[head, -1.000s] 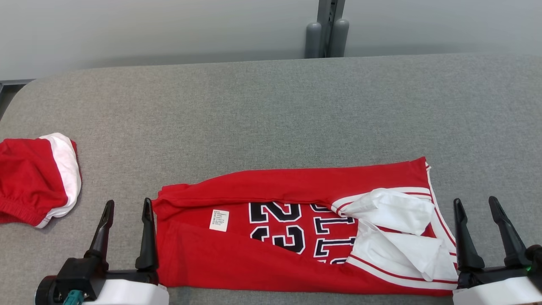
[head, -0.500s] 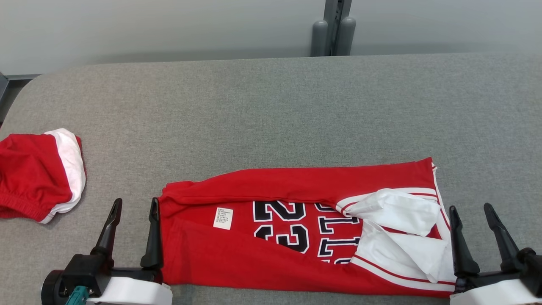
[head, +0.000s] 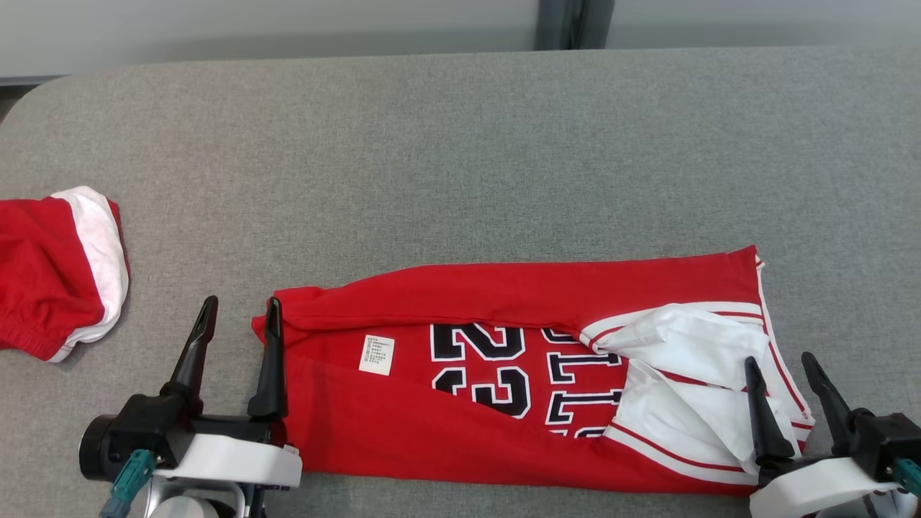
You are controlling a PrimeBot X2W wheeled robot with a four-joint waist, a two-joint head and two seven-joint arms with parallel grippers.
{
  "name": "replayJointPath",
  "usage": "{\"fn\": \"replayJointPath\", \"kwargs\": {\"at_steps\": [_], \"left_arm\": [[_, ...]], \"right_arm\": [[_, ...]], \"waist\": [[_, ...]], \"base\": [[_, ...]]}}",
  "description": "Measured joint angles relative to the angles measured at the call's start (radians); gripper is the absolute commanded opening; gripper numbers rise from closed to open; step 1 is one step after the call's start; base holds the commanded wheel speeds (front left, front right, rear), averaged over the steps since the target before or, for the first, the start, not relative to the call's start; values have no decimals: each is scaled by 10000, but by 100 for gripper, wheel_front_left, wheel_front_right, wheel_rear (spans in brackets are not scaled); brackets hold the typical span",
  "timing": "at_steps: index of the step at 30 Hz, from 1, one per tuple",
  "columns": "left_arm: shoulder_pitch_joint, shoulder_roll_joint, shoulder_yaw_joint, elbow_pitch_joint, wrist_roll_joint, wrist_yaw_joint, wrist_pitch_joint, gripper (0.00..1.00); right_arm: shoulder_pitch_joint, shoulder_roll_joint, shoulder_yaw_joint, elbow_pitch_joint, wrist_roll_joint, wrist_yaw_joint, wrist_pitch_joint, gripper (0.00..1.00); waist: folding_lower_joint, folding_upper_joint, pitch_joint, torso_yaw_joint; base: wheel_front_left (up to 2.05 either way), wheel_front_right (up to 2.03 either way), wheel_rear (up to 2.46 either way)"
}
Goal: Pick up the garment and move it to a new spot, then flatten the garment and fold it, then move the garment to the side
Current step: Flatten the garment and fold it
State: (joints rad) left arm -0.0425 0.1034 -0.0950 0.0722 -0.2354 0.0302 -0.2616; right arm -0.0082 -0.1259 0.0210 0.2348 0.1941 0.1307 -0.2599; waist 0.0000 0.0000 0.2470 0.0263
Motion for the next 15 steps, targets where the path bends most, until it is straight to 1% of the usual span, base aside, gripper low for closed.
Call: {"fn": "replayJointPath", "kwargs": {"at_steps": [6,8,13,14,15], "left_arm": [[-311,-171,-2,144,82,-174,0,100],[-348,-199,23,180,134,-217,2,100],[-453,-268,130,180,217,-293,0,100],[-455,-270,151,182,226,-303,0,100],[-467,-290,171,180,238,-309,0,100]], "right_arm": [[-514,-6,8,1310,-105,0,-2,100],[-566,-6,17,1561,-61,0,19,100],[-658,-63,253,1691,305,0,454,100],[-670,-82,320,1685,408,0,562,98],[-698,-105,412,1684,508,-6,761,46]], "waist": [[0,0,384,140],[0,0,458,177],[0,0,583,198],[0,0,605,190],[0,0,627,183]], "base": [[0,0,0],[0,0,0],[0,0,0],[0,0,0],[0,0,0]]}}
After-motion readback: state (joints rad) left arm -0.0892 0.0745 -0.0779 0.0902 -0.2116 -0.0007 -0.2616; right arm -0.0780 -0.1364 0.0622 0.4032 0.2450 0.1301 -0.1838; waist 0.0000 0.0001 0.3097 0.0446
